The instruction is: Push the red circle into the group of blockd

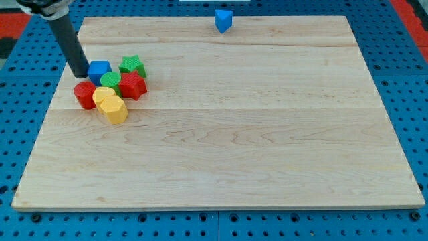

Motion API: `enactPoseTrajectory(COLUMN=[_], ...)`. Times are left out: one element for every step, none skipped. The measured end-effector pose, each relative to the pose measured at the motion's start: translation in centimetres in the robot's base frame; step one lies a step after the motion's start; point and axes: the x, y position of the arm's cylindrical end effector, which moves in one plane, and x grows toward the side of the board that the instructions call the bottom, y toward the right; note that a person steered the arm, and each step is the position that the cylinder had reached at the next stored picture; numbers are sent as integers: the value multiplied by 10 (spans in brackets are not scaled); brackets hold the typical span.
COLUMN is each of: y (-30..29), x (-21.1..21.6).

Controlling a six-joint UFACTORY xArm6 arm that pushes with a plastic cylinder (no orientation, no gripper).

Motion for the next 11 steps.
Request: enactPoseTrajectory(y=[-11,-52,-62,-62,-63,-40,-13,-7,-4,-1,13], x=[-6,-13,-11,23,39,65,92,96,84,68,65])
